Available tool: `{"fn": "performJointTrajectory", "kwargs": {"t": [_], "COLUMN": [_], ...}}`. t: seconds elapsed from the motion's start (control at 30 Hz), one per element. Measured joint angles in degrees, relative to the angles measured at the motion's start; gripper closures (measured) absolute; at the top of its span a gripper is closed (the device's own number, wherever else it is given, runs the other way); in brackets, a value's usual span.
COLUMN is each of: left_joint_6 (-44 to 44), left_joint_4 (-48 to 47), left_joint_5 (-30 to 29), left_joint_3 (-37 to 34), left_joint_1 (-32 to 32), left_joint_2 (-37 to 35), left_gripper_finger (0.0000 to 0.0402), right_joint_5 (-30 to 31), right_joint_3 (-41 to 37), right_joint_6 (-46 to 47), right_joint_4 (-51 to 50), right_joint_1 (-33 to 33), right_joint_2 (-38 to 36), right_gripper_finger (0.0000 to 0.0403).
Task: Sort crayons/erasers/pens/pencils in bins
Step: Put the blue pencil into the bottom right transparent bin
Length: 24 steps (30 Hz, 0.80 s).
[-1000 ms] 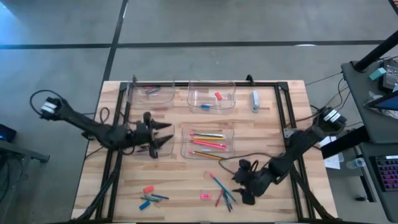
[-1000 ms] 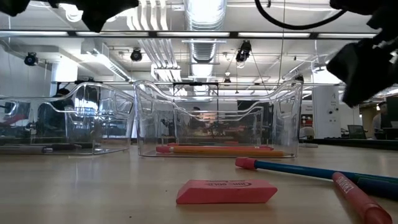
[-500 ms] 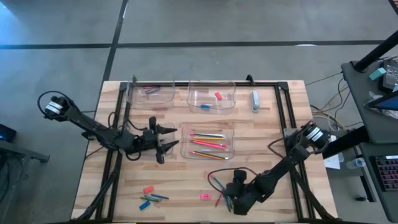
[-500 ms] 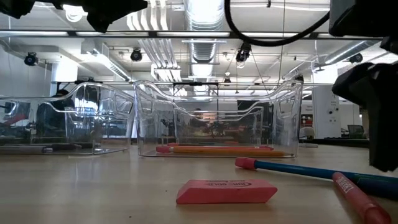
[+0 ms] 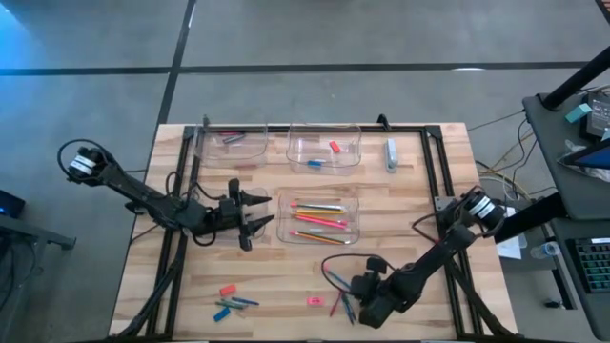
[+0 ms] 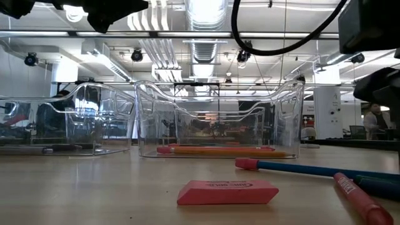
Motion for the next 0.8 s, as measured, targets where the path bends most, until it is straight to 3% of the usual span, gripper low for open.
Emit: {"fn": "performJointTrajectory", "kwargs": {"t": [0.33, 0.57, 0.8], "left_joint_6": [-1.2, -1.4, -1.4], "left_joint_4": [-0.1, -0.5, -0.5], "left_joint_5": [0.0, 0.0, 0.0], "left_joint_3": [0.0, 0.0, -0.1], "left_joint_1": [0.0, 0.0, 0.0], "left_joint_2": [0.0, 0.0, 0.0], "left_gripper_finger": [0.019, 0.019, 0.019], "right_joint_5": [-0.3, 2.8, 7.0], "right_joint_3": [-3.9, -4.1, -4.6], "right_joint_6": [5.2, 6.1, 3.3], "right_joint_4": [-0.3, -1.9, -5.0], "right_joint_1": [-0.2, -0.5, -0.6], "right_joint_2": [-0.1, -2.3, -9.5], "right_gripper_finger": [0.0383, 0.0388, 0.039]}}
